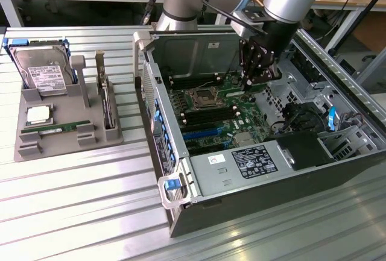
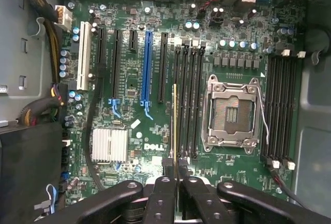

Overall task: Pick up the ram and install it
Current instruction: 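Insert the ram into the slot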

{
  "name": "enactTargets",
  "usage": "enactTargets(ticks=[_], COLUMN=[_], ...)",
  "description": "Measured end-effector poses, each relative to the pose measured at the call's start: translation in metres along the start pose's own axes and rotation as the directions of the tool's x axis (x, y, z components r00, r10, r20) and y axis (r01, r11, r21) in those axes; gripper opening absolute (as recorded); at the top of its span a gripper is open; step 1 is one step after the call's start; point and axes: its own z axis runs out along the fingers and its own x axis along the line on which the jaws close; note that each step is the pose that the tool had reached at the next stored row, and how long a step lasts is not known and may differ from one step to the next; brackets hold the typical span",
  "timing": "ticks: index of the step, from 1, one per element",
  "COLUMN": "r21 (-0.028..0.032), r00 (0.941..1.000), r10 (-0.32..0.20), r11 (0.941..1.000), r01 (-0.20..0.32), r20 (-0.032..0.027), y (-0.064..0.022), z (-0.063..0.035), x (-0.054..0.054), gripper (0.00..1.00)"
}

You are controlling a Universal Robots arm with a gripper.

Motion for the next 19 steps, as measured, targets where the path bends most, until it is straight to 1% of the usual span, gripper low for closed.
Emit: enactTargets(ticks=[19], r21=[0.0], r00=[1.0], r10=[0.0], r11=[1.0], r01=[0.0], r20=[0.0001], y=[-0.001], z=[0.0221], x=[0.0], gripper=[0.12])
